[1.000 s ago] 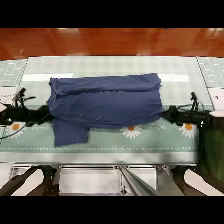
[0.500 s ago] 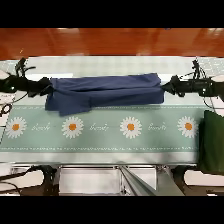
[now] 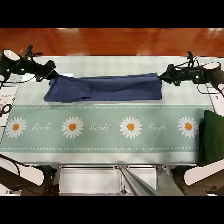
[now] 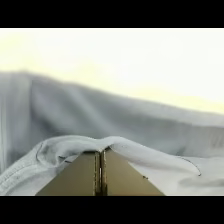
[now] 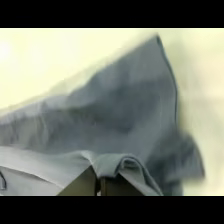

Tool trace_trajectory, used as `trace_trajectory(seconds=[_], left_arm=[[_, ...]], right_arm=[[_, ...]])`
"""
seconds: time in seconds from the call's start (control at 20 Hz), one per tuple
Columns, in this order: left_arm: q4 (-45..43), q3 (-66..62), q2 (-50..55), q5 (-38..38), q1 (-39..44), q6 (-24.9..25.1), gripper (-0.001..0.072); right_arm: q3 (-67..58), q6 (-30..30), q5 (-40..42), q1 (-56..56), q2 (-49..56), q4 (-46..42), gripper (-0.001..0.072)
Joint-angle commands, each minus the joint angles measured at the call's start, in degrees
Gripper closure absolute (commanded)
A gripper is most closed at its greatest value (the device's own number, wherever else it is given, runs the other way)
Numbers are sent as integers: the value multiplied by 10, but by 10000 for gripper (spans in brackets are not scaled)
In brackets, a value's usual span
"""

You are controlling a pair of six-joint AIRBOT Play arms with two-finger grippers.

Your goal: Fold the shirts.

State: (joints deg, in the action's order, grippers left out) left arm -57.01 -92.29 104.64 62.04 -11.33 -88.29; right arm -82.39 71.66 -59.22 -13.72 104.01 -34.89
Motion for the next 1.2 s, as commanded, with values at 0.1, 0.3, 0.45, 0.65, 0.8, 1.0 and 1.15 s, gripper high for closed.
trace_trajectory(seconds=[0.1, 0.3, 0.45, 0.65, 0.8, 1.0, 1.15], left_arm=[[1, -39, 45, 16, 6, -5, 636], [-30, -71, 43, 78, -14, -8, 201], [-67, -78, -2, 94, -56, -22, 201], [-66, -18, -122, 41, -71, 35, 201], [-64, 122, -245, -43, -54, 39, 201], [-64, 282, -358, -107, -19, 38, 201], [-60, 322, -374, -105, -3, 36, 201]], right_arm=[[-54, 17, 20, 11, 54, 14, 474], [-68, 24, -25, -14, 44, 15, 297], [-74, 27, -101, -79, 6, -2, 297], [5, 52, -71, -127, -76, -120, 294], [116, 40, 5, -122, -96, -87, 292], [145, 1, 16, -94, -51, -9, 291], [145, -11, 22, -69, -20, 44, 291]])
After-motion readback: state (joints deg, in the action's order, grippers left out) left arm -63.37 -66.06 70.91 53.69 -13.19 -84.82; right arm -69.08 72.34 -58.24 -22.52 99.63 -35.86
